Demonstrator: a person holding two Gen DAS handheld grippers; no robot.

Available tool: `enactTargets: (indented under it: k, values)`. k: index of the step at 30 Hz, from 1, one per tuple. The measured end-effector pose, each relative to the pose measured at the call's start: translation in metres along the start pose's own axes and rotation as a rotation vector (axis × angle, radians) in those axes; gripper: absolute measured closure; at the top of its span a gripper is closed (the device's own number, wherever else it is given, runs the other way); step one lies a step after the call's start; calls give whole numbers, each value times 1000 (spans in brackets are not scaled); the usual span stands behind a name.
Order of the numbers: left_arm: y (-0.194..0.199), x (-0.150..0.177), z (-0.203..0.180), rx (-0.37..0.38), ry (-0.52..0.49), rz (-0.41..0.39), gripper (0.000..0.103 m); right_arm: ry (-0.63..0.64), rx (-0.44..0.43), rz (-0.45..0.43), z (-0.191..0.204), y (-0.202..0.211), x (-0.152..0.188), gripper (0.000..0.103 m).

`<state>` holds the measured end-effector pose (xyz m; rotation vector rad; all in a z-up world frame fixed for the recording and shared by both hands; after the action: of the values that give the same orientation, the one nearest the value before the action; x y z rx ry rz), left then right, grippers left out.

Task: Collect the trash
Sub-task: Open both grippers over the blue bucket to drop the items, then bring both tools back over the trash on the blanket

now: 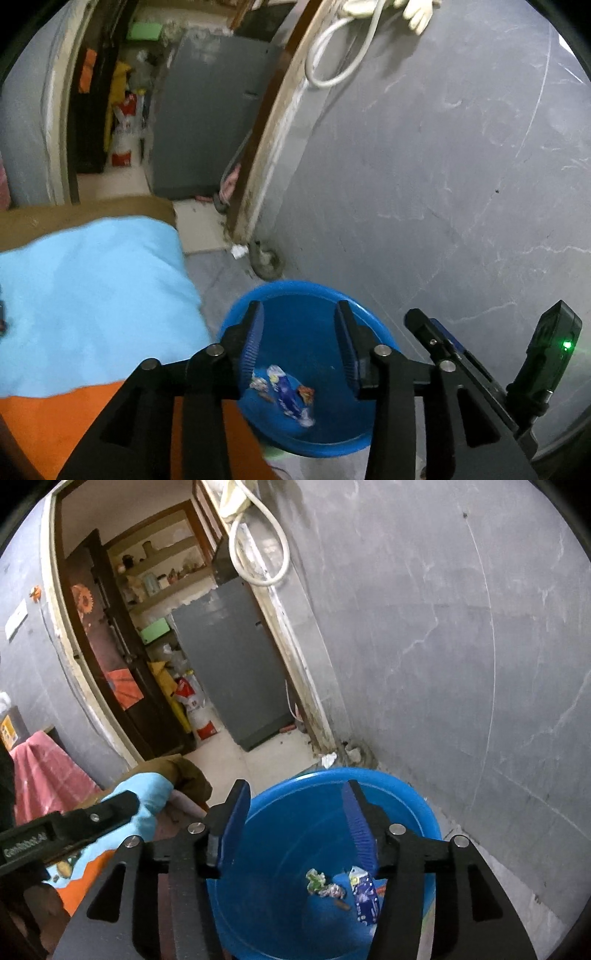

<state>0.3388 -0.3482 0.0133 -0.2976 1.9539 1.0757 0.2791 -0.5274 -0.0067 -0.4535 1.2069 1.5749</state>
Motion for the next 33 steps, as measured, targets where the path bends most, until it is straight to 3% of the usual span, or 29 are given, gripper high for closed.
enactTargets:
  k: [5, 8, 10, 13, 22, 33]
  values:
    - [30, -8, 19, -84, -20, -73, 55, 38, -33, -100, 17, 16, -7, 23]
    - [53, -8, 35, -167, -27, -127, 39, 74, -63, -146, 32, 24, -9, 14]
    - [72, -7, 49, -228, -21, -180, 18, 97, -94, -169, 45, 28, -9, 4]
    - [105, -5, 71, -309, 1, -277, 8, 130, -148, -210, 67, 34, -7, 0]
    - [194, 14, 133, -516, 43, -436, 3, 279, -279, -370, 144, 59, 8, 0]
    - [269, 61, 185, -716, 59, -524, 3, 425, -432, -545, 238, 90, 46, 0]
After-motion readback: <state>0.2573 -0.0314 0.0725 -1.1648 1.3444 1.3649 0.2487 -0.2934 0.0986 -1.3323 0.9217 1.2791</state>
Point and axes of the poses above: each gripper's, at about its wrist camera, not at the fingertips, and y roughly against the way its jaws point, z to its left, x to its underside, the point moved 7 cm from there along -y, roughly the way its jaws point, and after that the axes turned 7 degrees about -y, right-handed, at the moved point
